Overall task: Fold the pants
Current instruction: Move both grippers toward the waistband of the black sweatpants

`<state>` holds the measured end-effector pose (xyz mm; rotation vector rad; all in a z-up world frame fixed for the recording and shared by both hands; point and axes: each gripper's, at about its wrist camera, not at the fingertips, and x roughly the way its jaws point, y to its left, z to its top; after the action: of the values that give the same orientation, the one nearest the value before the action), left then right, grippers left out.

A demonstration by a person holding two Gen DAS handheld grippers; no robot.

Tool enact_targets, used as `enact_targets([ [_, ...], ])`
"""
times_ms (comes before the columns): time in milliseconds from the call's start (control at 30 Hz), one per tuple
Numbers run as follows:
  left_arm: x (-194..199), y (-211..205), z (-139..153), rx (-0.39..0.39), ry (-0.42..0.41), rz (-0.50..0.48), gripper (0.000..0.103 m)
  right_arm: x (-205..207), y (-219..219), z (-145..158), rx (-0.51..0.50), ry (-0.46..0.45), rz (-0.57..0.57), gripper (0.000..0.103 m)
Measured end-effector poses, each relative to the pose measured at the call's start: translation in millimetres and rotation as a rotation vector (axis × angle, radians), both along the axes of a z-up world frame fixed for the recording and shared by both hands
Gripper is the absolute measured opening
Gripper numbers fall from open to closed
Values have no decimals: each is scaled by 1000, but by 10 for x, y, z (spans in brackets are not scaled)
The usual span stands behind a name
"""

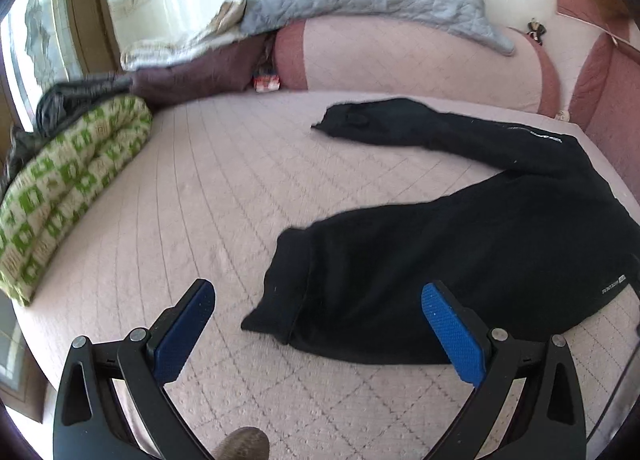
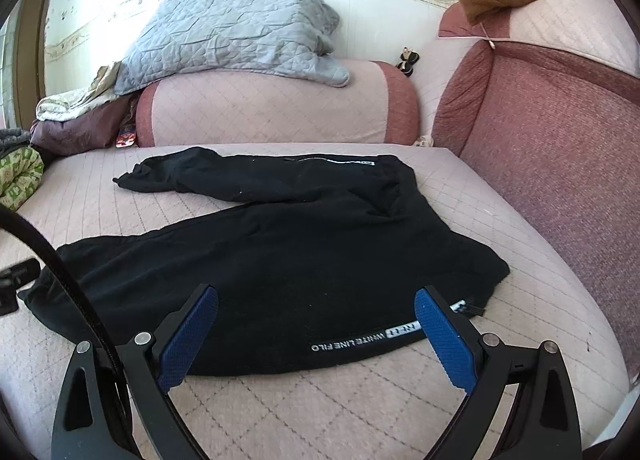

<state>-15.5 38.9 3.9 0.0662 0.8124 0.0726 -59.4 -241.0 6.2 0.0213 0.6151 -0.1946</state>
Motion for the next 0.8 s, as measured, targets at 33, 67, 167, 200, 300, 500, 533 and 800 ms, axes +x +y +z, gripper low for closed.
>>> enact_targets([
  [33, 14, 38, -24, -11, 12, 12, 103, -21, -30, 7, 7, 1, -8, 101],
  [67, 27, 74, -54, -20, 28, 21, 103, -48, -64, 7, 16, 1, -20, 101],
  [167, 42, 114, -112, -42, 62, 25, 103, -103, -184, -29, 56, 19, -48, 101],
  [200, 37, 109, -131, -42, 66, 30, 103, -113, -213, -39, 64, 25, -54, 101],
  [300, 24, 76, -204, -31, 88, 35, 103, -133, -270, -45, 69, 26, -70, 101],
  [500, 32, 18, -400, 25, 162, 36, 103, -109, -360, -25, 95, 28, -87, 101],
  [533, 23, 13, -441, 27, 179, 34, 103, -102, -372, -19, 99, 27, -90, 101],
  [800, -148, 163, -541, -90, 221, 50, 103, -71, -733, 71, 163, 16, -162, 101],
])
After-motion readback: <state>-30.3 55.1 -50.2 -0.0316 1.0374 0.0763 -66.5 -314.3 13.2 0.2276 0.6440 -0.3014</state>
